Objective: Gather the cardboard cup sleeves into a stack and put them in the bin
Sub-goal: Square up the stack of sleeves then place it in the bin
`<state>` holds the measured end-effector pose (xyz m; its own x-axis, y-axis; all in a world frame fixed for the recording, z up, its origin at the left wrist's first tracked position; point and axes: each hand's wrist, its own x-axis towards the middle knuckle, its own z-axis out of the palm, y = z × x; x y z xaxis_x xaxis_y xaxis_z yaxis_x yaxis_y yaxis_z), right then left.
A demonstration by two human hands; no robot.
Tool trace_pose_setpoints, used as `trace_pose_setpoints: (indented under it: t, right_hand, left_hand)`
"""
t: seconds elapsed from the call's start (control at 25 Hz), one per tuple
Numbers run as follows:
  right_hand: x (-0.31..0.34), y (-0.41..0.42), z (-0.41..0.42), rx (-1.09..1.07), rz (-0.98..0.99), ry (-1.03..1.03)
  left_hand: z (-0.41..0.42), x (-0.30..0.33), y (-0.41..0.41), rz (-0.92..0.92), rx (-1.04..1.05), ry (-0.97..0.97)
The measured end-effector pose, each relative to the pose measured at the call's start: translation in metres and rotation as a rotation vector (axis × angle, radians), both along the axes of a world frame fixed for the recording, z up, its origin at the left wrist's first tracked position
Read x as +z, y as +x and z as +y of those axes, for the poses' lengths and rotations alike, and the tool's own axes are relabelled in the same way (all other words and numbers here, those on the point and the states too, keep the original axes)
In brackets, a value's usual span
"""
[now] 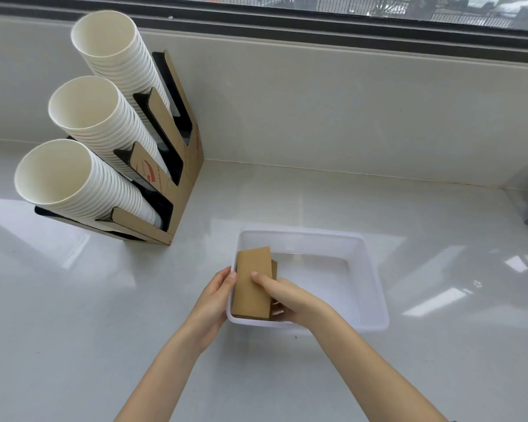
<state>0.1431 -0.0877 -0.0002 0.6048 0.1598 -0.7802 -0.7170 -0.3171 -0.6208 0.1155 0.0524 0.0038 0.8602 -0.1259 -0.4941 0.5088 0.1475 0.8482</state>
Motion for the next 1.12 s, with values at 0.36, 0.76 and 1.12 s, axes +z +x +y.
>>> trace_pose_setpoints:
  t: [0.36, 0.76, 1.12]
  right_hand:
    - [-0.006, 0.005, 0.001, -0.096, -0.173, -0.1]
    - [-0.004, 0.006, 0.005, -0.154, -0.036, -0.052]
    - [0.006, 0.002, -0.003, -0.078, -0.086, 0.003]
  left_hand:
    - [0.003, 0.001, -0.004, 0.026, -0.015, 0.015]
    - [0.0, 0.006, -0.005, 0.01, -0.022, 0.065]
    - [-0.002, 0.01, 0.0, -0.01, 0.021, 0.132]
